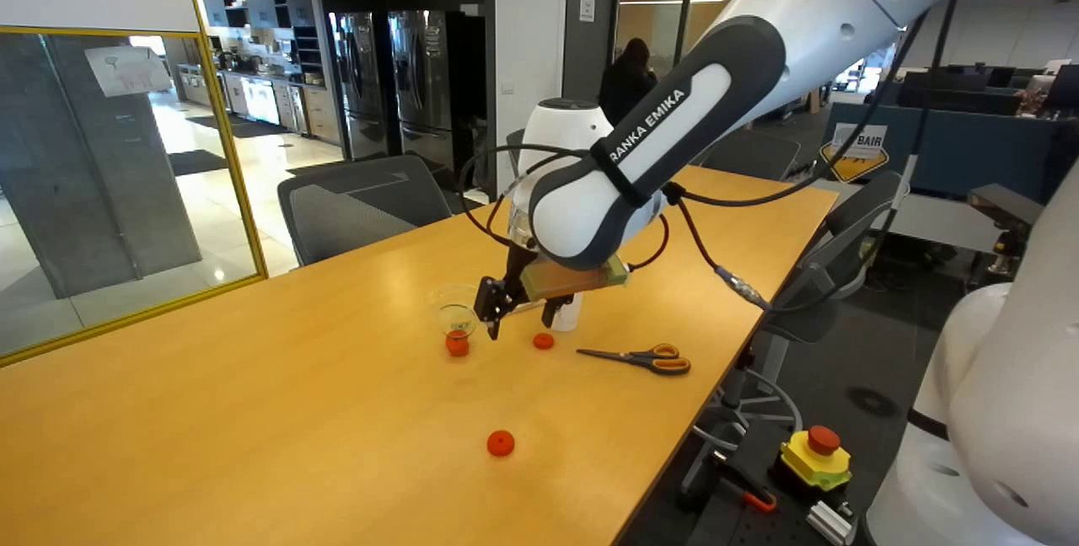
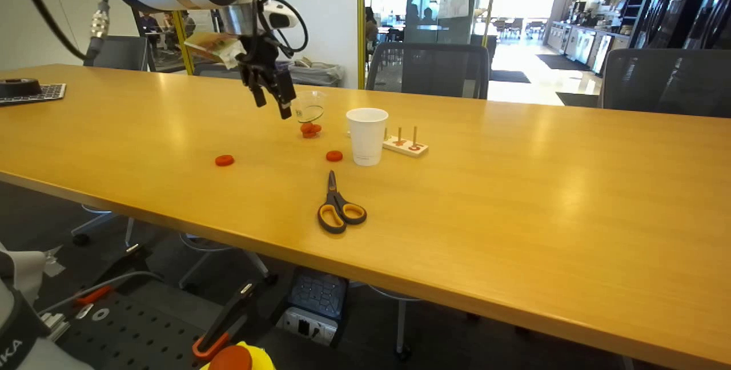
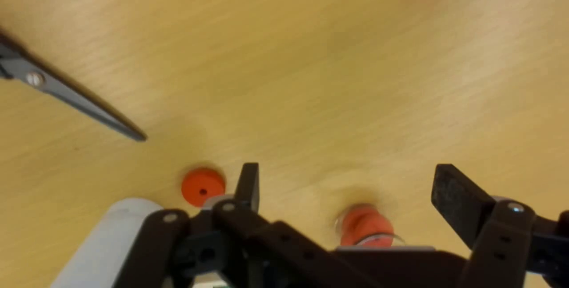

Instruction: Pick up the coloured tiles and put them in the cups

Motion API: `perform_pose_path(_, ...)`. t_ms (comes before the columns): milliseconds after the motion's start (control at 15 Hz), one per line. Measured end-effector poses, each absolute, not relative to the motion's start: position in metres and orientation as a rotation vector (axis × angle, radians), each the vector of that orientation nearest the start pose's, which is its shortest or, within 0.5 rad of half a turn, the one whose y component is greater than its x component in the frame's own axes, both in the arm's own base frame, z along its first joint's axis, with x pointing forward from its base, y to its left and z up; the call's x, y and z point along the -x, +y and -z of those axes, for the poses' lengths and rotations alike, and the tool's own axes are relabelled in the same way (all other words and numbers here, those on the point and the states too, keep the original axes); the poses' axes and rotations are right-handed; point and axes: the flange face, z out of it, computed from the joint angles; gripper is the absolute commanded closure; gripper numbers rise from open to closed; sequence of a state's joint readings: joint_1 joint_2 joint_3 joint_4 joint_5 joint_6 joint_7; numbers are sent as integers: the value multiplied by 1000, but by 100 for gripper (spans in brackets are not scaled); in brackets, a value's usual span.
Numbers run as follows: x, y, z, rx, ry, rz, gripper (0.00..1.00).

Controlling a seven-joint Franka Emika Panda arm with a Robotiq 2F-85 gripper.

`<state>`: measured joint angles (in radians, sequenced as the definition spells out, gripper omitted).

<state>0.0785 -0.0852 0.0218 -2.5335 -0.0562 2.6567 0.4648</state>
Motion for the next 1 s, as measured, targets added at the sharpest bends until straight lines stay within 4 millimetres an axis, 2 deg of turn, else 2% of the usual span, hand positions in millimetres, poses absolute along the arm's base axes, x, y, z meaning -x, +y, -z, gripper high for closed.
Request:
perform_pose_path(200,-433,68,-304,3083,435,232,0)
perform_pose_path(467,-403,94,-276,3123,348,136,0)
perform_pose_path(733,-392,120,-258,3140,282,79,0)
perform_pose_path(1000,-390,137,-243,3123,257,75,0)
